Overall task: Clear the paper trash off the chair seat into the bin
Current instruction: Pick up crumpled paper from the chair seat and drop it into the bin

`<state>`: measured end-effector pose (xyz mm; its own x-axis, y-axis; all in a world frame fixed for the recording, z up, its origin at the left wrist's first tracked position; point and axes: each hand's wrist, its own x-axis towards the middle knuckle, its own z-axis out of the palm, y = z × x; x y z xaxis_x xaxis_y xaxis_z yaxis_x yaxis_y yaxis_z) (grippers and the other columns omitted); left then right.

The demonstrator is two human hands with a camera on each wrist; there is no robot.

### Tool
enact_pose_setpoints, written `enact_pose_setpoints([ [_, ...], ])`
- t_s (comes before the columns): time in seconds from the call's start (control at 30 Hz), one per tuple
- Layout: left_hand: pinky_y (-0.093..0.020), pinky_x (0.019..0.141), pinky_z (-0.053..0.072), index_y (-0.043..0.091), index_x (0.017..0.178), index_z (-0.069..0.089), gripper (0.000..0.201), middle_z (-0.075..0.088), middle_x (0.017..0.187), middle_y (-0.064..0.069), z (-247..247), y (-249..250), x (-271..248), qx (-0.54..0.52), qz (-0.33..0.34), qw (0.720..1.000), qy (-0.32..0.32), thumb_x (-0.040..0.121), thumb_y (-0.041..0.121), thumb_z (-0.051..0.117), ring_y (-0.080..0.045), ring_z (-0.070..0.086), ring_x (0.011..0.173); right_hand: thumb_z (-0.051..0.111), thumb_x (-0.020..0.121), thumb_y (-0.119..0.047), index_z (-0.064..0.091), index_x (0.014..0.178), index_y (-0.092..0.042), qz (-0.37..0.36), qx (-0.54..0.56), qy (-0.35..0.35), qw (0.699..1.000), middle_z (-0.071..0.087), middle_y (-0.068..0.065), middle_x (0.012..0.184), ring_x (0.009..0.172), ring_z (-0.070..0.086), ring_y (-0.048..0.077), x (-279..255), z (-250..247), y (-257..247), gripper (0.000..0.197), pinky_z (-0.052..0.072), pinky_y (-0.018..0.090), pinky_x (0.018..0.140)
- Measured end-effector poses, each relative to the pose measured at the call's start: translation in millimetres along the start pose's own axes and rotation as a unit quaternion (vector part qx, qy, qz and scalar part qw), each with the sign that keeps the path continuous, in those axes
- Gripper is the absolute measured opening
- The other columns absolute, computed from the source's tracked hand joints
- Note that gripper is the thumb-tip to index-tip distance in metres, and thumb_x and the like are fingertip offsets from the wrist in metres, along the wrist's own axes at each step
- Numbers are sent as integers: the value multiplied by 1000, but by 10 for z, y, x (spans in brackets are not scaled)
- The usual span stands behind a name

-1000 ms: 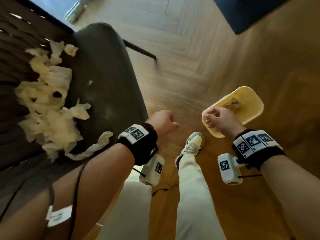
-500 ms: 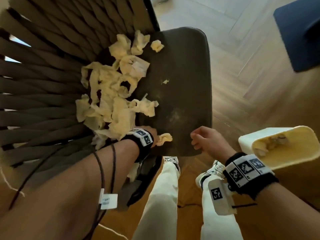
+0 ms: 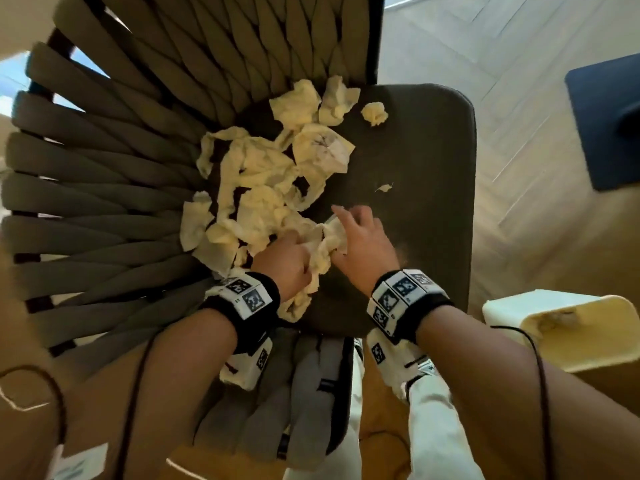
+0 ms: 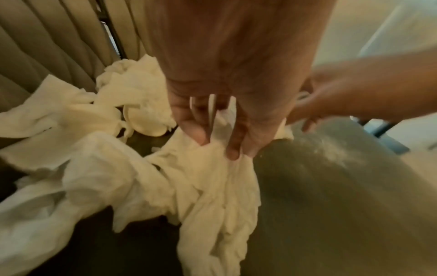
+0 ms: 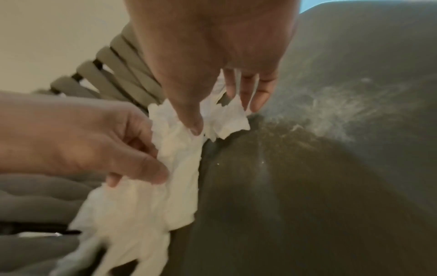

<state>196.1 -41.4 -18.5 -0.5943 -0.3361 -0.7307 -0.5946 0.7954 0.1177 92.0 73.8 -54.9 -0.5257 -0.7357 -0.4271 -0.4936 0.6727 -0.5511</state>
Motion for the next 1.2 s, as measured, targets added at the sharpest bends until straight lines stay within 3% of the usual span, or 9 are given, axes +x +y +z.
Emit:
enact_pose_setpoints([
  [0.13, -34, 71, 44, 9, 75, 63, 18, 56, 108, -11, 43, 4, 54, -24, 46, 999, -6, 87, 21, 57, -29, 59, 89, 54, 88, -22, 56, 118, -19, -7, -41, -64, 997, 57, 7, 114, 103, 58, 28, 199, 59, -7, 30, 51, 42, 83],
  [0.33, -15, 63, 47, 7, 70, 60, 15, 59, 70, -11, -356, 79, -190, -361, 28, 919, 154, 81, 16, 65, -18, 56, 63, 49, 91, -23, 61, 89, -12, 199, 325, 12, 924, 61, 5, 84, 74, 56, 20, -149, -183, 175, 17, 46, 35, 64],
  [0.47, -33, 73, 59, 11, 87, 67, 7, 69, 82, -9, -552, 411, -231, -508, 60, 842, 171, 81, 14, 66, -20, 68, 79, 43, 98, -25, 62, 108, -11, 294, 603, -48, 740, 68, 16, 101, 84, 68, 27, -401, -327, -6, 26, 56, 45, 77],
  [0.57, -17, 60, 45, 21, 79, 55, 14, 54, 69, 9, -516, 649, -155, -434, 93, 878, 182, 79, 13, 66, -2, 51, 62, 33, 97, -45, 69, 107, -18, 270, 786, -39, 555, 70, 12, 109, 100, 65, 32, -441, -441, -55, 46, 46, 53, 94],
  [0.63, -20, 64, 46, 20, 87, 55, 14, 56, 73, 9, -425, 774, -107, -347, 117, 916, 163, 80, 14, 66, -4, 52, 66, 33, 94, -56, 70, 110, -19, 233, 840, -24, 490, 68, 11, 116, 111, 61, 30, -395, -518, 5, 55, 40, 50, 103],
  [0.77, -35, 79, 45, 18, 93, 65, 13, 68, 93, -1, -270, 959, -13, -130, 165, 958, 196, 83, 25, 62, -18, 53, 91, 56, 83, -56, 61, 127, -13, 282, 775, -22, 565, 64, 15, 121, 113, 60, 30, -314, -514, 92, 62, 43, 47, 101],
  [0.93, -35, 91, 41, 24, 109, 67, 27, 56, 110, 0, -266, 949, -100, -93, 222, 955, 173, 84, 33, 64, -19, 46, 105, 54, 91, -16, 59, 117, -10, 353, 641, 52, 679, 68, 13, 92, 73, 66, 23, -282, -531, 284, 27, 51, 29, 52],
  [1.07, -31, 90, 49, 21, 116, 62, 34, 48, 114, 0, -240, 510, -29, -149, 119, 962, 197, 83, 22, 65, -16, 53, 101, 47, 93, -7, 67, 109, -20, 352, 559, 49, 749, 67, 11, 105, 87, 68, 27, -319, -581, 508, 28, 49, 28, 49],
  [1.2, -39, 83, 54, 24, 135, 39, 64, 34, 135, -9, -53, 266, 227, 6, 4, 1000, 29, 78, 30, 68, -28, 58, 104, 48, 83, -6, 68, 76, -11, 368, 538, 73, 755, 63, 12, 83, 61, 59, 19, -378, -626, 547, 22, 44, 24, 46],
])
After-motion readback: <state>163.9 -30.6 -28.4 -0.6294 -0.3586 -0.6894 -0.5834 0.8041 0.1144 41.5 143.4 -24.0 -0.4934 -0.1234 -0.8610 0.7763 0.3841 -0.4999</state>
